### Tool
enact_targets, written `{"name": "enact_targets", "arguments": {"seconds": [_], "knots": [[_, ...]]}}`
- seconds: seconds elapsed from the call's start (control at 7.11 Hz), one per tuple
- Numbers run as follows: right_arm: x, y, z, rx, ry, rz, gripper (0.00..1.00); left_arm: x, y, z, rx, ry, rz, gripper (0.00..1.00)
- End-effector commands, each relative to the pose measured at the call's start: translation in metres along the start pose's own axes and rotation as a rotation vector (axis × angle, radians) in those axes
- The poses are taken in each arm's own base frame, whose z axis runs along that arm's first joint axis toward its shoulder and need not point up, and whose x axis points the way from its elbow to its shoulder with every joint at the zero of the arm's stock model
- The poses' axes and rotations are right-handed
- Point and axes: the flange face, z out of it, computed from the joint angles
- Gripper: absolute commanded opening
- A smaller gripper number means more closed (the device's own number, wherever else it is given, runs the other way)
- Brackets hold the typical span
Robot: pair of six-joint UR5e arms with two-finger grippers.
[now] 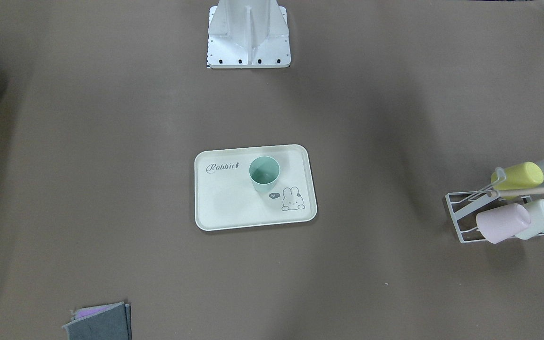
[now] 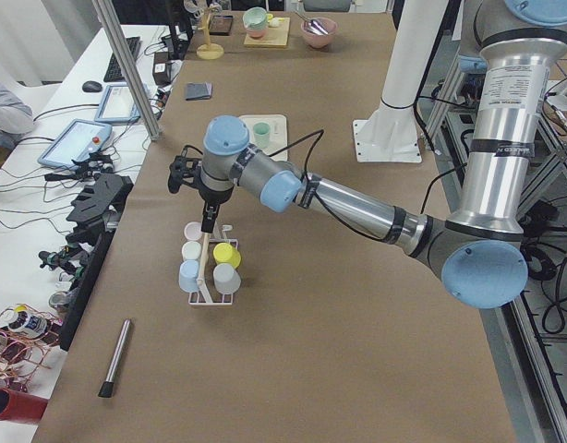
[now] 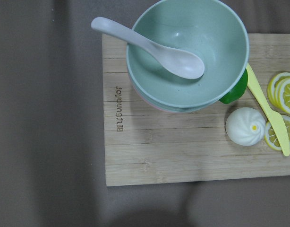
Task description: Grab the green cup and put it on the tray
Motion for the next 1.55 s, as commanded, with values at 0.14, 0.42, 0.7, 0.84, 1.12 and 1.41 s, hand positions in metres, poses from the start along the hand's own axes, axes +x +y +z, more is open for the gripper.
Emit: {"name": "enact_targets", "arguments": {"seconds": [0.14, 0.42, 0.7, 0.84, 1.12, 1.41], "knots": [[-0.002, 0.0, -0.001, 0.001, 0.001, -0.003, 1.0, -0.083, 0.036, -0.01, -0.129, -0.055, 0.005, 0.98], [-0.002, 0.0, 0.0, 0.0, 0.001, -0.005, 1.0, -0.107, 0.05, -0.011, -0.199, -0.103, 0.027, 0.98], [-0.005, -0.001, 0.001, -0.003, 0.001, -0.01, 1.0, -0.134, 0.093, 0.002, -0.254, -0.105, -0.011, 0.98], [-0.004, 0.0, 0.002, -0.004, 0.001, -0.009, 1.0, -0.139, 0.097, 0.005, -0.262, -0.105, -0.01, 0.98], [-0.005, 0.0, 0.001, -0.003, 0.001, -0.01, 1.0, -0.147, 0.113, 0.007, -0.28, -0.116, -0.001, 0.98], [-0.005, 0.0, 0.001, -0.003, 0.002, -0.01, 1.0, -0.151, 0.12, 0.009, -0.289, -0.117, -0.008, 0.98]]}}
